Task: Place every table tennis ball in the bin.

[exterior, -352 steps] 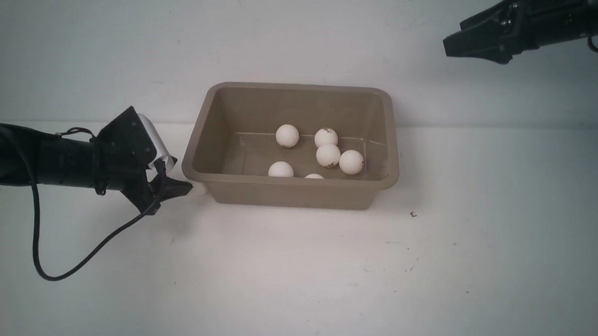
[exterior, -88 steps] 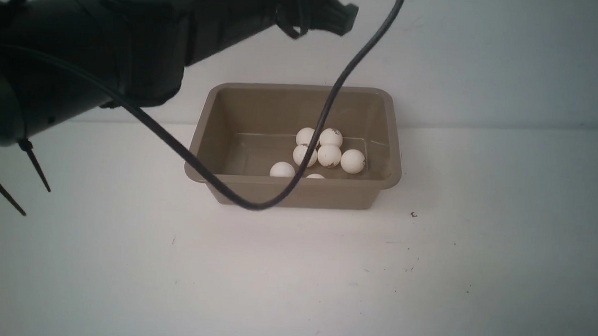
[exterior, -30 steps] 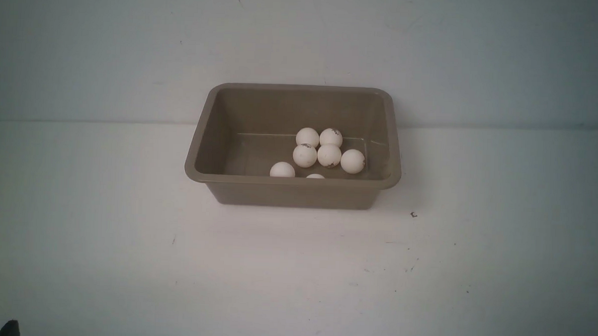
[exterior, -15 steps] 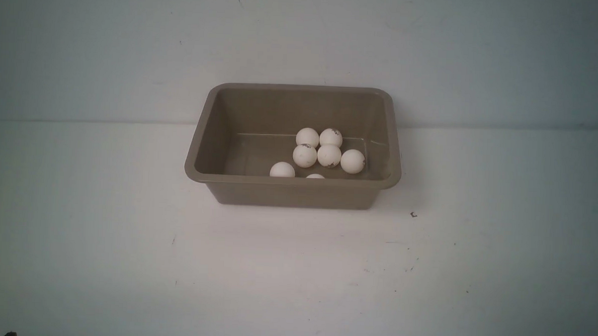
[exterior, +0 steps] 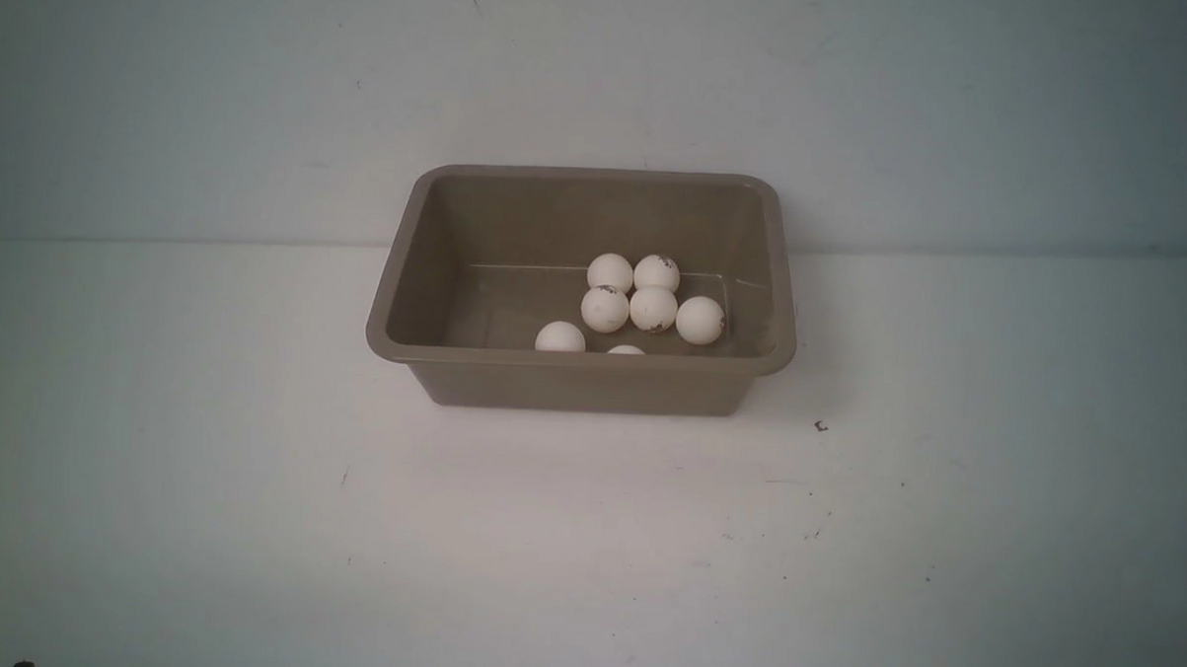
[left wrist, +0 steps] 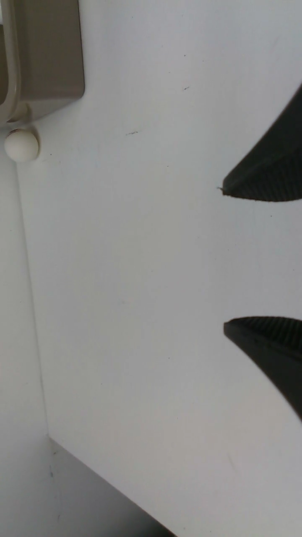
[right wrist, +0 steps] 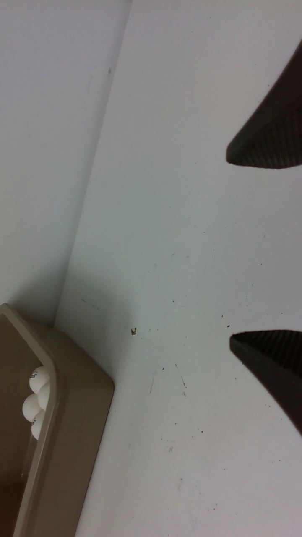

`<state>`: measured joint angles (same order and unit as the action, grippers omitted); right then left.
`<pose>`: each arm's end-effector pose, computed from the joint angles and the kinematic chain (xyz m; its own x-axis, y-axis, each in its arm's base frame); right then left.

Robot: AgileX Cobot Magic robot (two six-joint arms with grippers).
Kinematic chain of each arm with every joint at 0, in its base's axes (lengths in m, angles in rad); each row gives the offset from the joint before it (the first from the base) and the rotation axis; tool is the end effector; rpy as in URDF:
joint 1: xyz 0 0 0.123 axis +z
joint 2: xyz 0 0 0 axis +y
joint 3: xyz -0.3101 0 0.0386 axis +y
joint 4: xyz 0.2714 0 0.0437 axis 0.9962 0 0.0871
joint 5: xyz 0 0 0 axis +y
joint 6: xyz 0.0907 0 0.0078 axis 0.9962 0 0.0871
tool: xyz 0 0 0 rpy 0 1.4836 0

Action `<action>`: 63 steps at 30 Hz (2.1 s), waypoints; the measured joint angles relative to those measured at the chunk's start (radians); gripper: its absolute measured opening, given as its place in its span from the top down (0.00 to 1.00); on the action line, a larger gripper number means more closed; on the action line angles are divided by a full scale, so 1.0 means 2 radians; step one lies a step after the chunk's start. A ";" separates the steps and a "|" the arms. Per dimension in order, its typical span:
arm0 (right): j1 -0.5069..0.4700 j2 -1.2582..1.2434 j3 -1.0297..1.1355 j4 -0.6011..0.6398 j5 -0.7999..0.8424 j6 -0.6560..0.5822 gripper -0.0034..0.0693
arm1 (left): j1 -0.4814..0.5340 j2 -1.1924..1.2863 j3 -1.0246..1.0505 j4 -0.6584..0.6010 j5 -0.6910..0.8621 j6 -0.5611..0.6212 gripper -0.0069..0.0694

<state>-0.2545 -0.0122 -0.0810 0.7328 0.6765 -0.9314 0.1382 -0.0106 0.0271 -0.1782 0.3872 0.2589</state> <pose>0.0415 0.0287 0.1976 -0.2742 -0.2234 -0.9354 -0.2498 0.9558 -0.1550 0.0484 0.0006 0.1696 -0.3087 0.0513 -0.9498 -0.0457 0.9966 0.0686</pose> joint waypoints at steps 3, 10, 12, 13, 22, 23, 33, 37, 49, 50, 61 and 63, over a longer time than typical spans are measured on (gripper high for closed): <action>0.000 0.000 0.000 0.000 0.000 0.000 0.30 | 0.000 0.000 0.000 0.000 0.000 0.000 0.46; 0.000 0.000 0.000 0.000 0.000 0.000 0.30 | 0.000 0.000 0.000 0.000 0.000 0.000 0.46; 0.000 0.000 0.000 0.000 0.000 0.000 0.30 | 0.000 0.000 0.000 0.000 0.000 0.000 0.46; 0.000 0.000 0.000 0.000 0.000 0.000 0.30 | 0.000 0.000 0.000 0.000 0.000 0.000 0.46; 0.000 0.000 0.003 0.000 0.000 0.000 0.30 | 0.000 0.000 0.000 0.000 0.000 0.000 0.46; 0.000 0.000 0.003 0.000 0.000 0.000 0.30 | 0.000 0.000 0.000 0.000 0.000 0.000 0.46; 0.047 0.010 -0.053 -0.013 0.015 0.043 0.30 | 0.000 0.000 0.000 0.000 0.000 0.000 0.46; 0.092 0.024 -0.057 -0.042 0.015 0.051 0.30 | 0.000 0.000 0.000 0.000 0.000 0.000 0.46; 0.133 0.058 -0.007 -0.135 -0.144 0.160 0.30 | 0.000 0.000 0.000 0.000 0.000 0.000 0.46; 0.133 0.058 0.004 -0.142 -0.159 0.171 0.30 | 0.000 0.000 0.000 0.000 0.000 0.000 0.46; 0.134 0.052 0.055 -0.214 -0.197 0.264 0.30 | 0.000 0.000 0.000 0.000 0.000 0.000 0.46; 0.134 0.051 0.055 -0.229 -0.194 0.287 0.30 | 0.000 0.000 0.000 0.000 0.000 0.000 0.46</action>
<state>0.0132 0.0904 0.0286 0.2738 0.2882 -0.3578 0.1382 -0.0106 0.0271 -0.1791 0.3880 0.2589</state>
